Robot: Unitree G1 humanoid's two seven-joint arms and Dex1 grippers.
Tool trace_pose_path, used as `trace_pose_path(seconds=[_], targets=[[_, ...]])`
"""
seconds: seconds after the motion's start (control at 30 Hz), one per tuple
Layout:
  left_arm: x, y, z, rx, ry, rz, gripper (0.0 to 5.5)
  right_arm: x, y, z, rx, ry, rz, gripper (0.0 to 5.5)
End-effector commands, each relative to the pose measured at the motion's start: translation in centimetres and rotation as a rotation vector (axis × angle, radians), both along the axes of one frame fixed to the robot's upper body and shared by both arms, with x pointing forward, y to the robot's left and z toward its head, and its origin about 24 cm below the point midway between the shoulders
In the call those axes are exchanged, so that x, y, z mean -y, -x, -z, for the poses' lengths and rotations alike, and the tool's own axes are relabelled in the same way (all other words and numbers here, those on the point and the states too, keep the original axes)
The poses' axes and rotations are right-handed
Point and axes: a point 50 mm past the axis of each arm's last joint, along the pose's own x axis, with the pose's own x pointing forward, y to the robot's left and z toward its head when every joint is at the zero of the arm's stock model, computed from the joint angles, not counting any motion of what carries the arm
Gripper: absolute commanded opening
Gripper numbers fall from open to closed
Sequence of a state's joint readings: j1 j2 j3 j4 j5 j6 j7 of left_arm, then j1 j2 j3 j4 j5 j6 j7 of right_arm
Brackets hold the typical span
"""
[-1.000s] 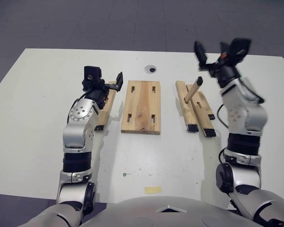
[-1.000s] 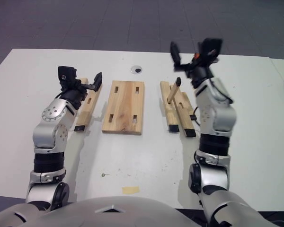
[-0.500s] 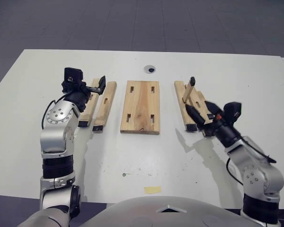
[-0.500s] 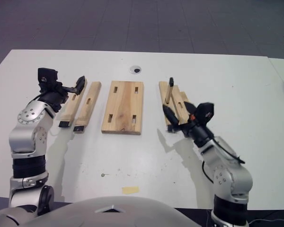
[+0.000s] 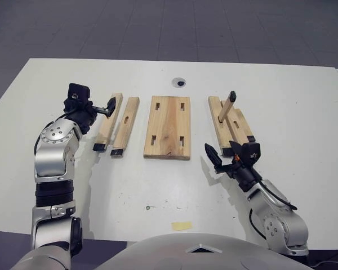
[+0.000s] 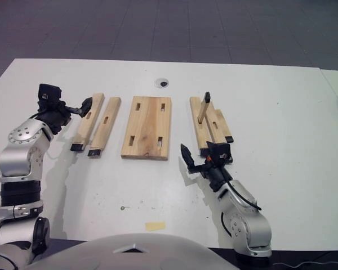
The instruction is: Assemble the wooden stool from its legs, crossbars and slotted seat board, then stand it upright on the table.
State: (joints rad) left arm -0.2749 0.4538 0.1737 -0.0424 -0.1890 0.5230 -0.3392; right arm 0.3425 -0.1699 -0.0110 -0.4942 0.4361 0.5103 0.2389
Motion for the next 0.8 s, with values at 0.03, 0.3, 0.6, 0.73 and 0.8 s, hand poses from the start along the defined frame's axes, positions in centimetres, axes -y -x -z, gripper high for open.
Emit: trace_pose_path(seconds=[0.03, 0.3, 0.6, 0.73, 0.8], targets=[[-0.5, -0.1, -0.2, -0.003, -0.028, -0.005, 5.4, 0.1, 0.9, 1.3, -0.07, -0.006, 0.039, 5.39], [-0.3, 0.1, 0.3, -0.019, -0.016, 0.003, 5.4, 0.8, 0.3, 1.0, -0.012, 0.001, 0.141, 5.39], [0.5, 0.3, 1.1, -0.038, -0.001, 0.017, 5.4, 0.8, -0.6, 1.6, -0.093, 0.121, 0.117, 5.39], [0.9, 0.4, 1.6, -0.048, 0.005, 0.017, 5.4, 1.1, -3.1, 0.5, -0.052, 0.197, 0.158, 5.39], [1.1, 0.4, 1.6, -0.048, 0.009, 0.018, 5.4, 1.0, -3.8, -0.1, -0.048, 0.229, 0.153, 5.07]])
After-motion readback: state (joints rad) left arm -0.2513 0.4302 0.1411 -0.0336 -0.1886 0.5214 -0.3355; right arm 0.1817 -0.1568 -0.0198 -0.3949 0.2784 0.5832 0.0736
